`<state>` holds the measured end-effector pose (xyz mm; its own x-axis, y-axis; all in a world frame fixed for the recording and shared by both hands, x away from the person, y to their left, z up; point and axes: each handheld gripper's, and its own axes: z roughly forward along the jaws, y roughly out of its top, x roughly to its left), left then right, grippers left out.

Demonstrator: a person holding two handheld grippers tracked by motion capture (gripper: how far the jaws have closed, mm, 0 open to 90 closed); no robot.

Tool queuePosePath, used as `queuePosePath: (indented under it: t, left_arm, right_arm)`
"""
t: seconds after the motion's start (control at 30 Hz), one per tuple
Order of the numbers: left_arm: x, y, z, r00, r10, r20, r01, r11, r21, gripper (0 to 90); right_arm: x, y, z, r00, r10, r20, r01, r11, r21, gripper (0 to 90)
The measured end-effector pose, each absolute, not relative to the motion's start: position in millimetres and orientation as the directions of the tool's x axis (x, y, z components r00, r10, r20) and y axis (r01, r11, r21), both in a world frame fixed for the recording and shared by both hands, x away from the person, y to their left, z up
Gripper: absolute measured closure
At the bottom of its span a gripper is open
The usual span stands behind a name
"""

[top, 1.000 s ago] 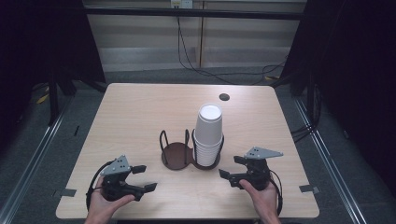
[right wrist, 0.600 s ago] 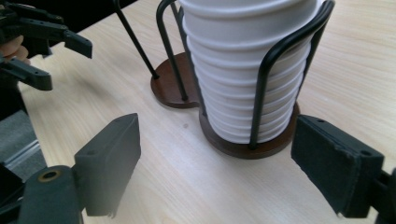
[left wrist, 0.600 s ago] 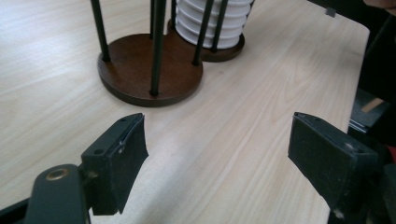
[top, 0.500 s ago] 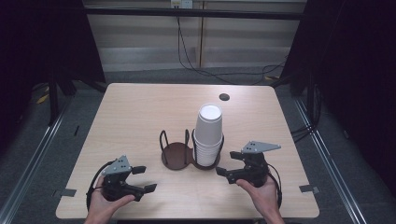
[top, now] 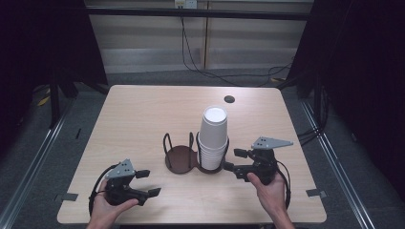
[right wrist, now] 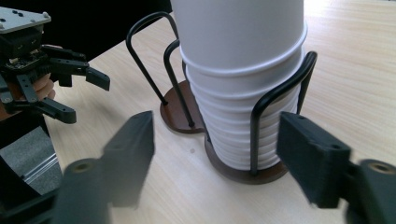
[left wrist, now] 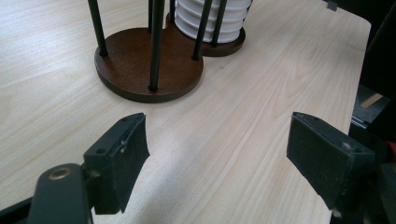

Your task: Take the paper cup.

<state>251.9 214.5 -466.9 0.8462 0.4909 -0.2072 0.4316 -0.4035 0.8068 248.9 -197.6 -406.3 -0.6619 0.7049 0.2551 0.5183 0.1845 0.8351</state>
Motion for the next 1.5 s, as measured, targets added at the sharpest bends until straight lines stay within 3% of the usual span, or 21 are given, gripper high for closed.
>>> queuePosePath:
  t: [0.23,0.67,1.1,1.17,1.5]
  left_arm:
    - [252.2,212.5,-467.8,0.846,0.490,-0.212,0.434,-0.401,0.806,20.5]
    - [254.1,212.8,-468.3,0.847,0.487,-0.212,0.434,-0.405,0.804,20.4]
    - [253.9,211.8,-468.9,0.852,0.479,-0.212,0.432,-0.414,0.801,20.3]
    - [253.8,211.7,-469.2,0.847,0.486,-0.217,0.440,-0.411,0.798,20.3]
    - [254.0,212.5,-469.2,0.849,0.483,-0.214,0.437,-0.415,0.798,20.2]
  right_arm:
    - [255.8,-201.2,-402.6,-0.655,0.707,0.266,0.539,0.191,0.821,30.3]
    - [267.1,-196.4,-374.2,-0.706,0.663,0.247,0.498,0.217,0.840,16.3]
    - [286.7,-190.7,-351.5,-0.718,0.660,0.221,0.480,0.239,0.844,16.1]
    - [289.8,-189.7,-346.2,-0.725,0.656,0.211,0.470,0.246,0.848,19.8]
    - [309.9,-177.5,-332.9,-0.738,0.636,0.225,0.493,0.280,0.824,15.8]
